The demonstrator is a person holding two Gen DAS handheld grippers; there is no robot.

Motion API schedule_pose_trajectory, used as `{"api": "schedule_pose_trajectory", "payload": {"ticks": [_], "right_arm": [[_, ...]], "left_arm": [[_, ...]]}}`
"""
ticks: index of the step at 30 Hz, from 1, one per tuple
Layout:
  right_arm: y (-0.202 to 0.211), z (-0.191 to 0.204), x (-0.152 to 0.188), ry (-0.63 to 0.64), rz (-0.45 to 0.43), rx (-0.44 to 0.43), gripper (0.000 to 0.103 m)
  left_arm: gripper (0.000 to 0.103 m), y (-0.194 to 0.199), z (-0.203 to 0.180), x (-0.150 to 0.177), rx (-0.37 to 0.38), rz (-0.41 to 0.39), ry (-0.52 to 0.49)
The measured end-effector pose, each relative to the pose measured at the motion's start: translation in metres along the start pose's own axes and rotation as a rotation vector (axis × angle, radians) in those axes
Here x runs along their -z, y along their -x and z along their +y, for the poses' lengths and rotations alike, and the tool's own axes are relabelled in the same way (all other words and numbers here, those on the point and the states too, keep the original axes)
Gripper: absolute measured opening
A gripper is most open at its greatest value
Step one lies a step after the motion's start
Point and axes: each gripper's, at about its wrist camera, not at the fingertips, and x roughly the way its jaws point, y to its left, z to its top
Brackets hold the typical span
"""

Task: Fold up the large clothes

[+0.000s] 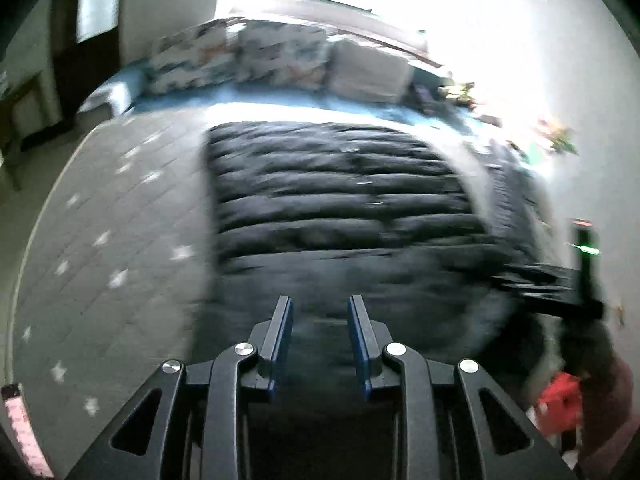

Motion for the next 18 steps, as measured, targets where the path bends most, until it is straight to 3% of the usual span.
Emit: {"api": "schedule_pose_trajectory", "payload": {"ticks": [2, 5, 8, 10, 12, 18], "right_arm": [[0.017, 0.010, -0.008, 0.035, -0.048, 0.038, 0.057], [0.032, 0.023, -0.018, 0.061, -0.093, 0.013, 0.057], [0.022, 0.040, -0.019, 0.122, -0.073, -0.016, 0.057], [0.002, 0.047, -0.015, 0.156, -0.025, -0.002, 0.057], [-0.029, 0.043, -0.005, 0.150, 0.042, 0.037, 0.057], [-0.014, 0.026, -0.004, 0.128, -0.009, -0.016, 0.057]], "left_arm": [[0.030, -0.016, 0.019, 0.008, 0.014, 0.052, 0.042], [0.030, -0.027, 0.016, 0.025, -0.002, 0.052, 0.011], [0.031, -0.035, -0.005, 0.041, -0.051, 0.021, -0.084], [0.041, -0.043, -0.014, 0.049, -0.066, 0.015, -0.130], [0.042, -0.050, -0.022, 0.055, -0.082, 0.017, -0.159], [0.043, -0.059, -0.030, 0.056, -0.091, 0.039, -0.183]]}}
